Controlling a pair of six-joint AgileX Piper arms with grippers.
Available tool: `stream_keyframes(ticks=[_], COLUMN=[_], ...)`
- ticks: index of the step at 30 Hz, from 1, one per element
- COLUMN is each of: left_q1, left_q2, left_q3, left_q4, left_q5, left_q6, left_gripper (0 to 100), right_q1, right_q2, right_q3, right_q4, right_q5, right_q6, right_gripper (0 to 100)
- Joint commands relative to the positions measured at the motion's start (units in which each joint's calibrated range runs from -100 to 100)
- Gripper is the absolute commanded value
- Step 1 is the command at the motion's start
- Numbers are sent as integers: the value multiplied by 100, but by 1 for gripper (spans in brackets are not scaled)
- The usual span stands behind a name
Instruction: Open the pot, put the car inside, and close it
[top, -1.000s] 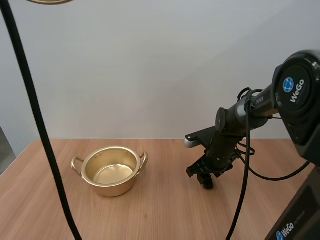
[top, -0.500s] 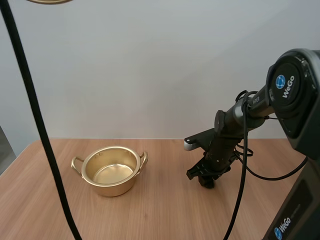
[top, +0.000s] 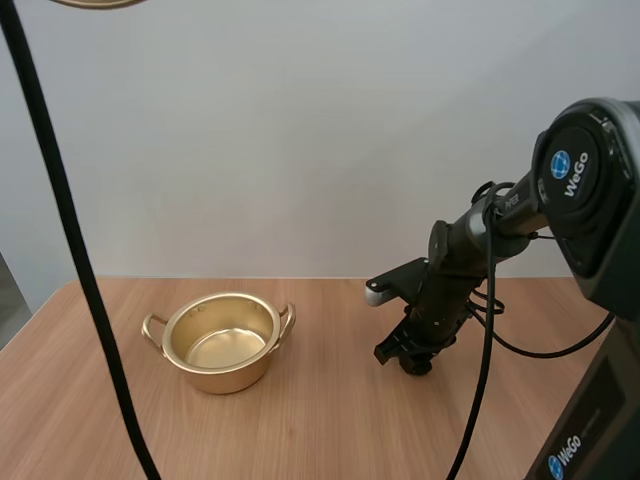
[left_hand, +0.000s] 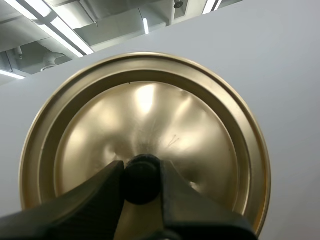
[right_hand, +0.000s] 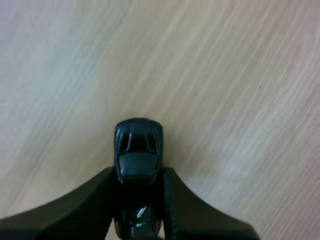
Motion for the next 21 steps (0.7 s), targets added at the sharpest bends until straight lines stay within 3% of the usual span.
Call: stream_keyframes(ticks=[1, 7, 13, 17, 21], left_q1=[-3, -3, -3, -3, -3], left_q2=[3, 3, 3, -11, -11], left_q3=[-3, -3, -3, -26, -222], left_q4=[10, 10, -11, -30, -110], left_q5=[-6, -6, -21, -18, -18], left_q6=[2, 2, -69, -263, -318], left_gripper=[0, 0, 0, 0, 0], right_q1=[0, 0, 146, 540, 1149], right_q2=[-216, -1036, -1772, -1875, -1875], right_q3=[-28, -571, -1357, -1719, -1851], right_q4=[182, 889, 2409, 3098, 3136], right_q5=[-60, 94, 946, 1327, 700], right_q6=[-167, -558, -1437, -1737, -1745], right_gripper=[0, 0, 0, 0, 0])
